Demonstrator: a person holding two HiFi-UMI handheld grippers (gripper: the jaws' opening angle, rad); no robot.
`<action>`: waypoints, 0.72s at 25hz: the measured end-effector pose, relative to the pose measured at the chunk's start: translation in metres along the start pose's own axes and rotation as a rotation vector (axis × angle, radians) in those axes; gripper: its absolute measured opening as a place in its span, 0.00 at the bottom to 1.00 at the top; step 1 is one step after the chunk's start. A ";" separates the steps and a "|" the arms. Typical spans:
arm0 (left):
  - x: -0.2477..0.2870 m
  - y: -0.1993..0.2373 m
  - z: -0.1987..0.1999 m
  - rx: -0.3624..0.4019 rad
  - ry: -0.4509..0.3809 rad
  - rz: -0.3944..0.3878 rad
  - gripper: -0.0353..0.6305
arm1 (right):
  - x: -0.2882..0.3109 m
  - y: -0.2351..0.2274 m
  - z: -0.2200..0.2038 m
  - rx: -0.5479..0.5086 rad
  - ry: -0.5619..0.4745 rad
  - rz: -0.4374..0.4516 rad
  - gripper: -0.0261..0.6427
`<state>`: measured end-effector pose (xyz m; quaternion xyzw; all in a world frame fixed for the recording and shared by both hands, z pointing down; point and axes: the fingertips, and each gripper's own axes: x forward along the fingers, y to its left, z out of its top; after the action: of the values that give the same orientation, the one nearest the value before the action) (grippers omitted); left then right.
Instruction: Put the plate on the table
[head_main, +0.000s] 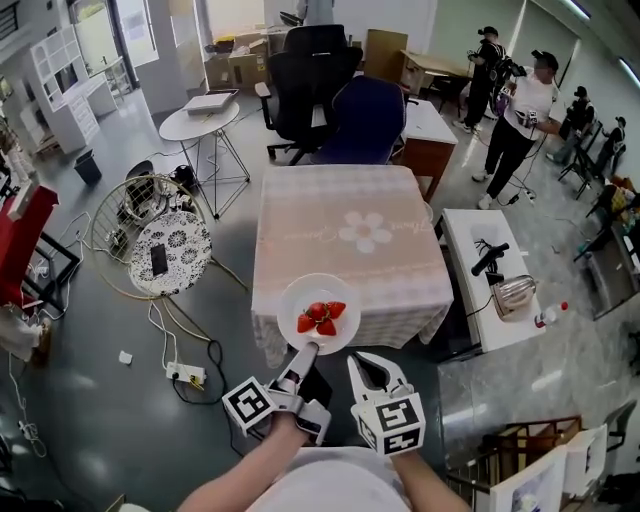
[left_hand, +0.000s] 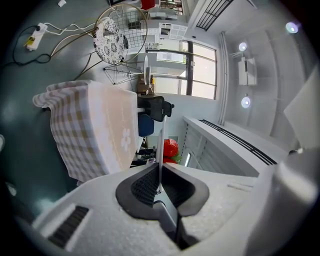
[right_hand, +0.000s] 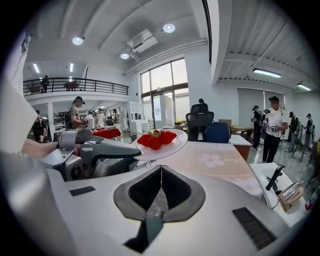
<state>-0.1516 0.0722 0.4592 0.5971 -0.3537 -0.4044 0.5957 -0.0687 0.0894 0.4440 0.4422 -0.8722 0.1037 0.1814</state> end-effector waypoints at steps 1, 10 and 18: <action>0.001 -0.001 0.003 0.000 -0.003 -0.003 0.08 | 0.002 0.001 0.001 -0.001 -0.001 0.001 0.04; 0.010 0.003 0.017 0.010 -0.013 0.003 0.08 | 0.021 -0.005 0.004 0.010 -0.006 0.021 0.04; 0.036 0.012 0.041 0.011 -0.076 0.018 0.08 | 0.059 -0.020 0.011 0.008 -0.001 0.089 0.04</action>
<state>-0.1730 0.0214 0.4701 0.5815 -0.3835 -0.4196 0.5820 -0.0872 0.0303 0.4586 0.4036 -0.8909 0.1147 0.1743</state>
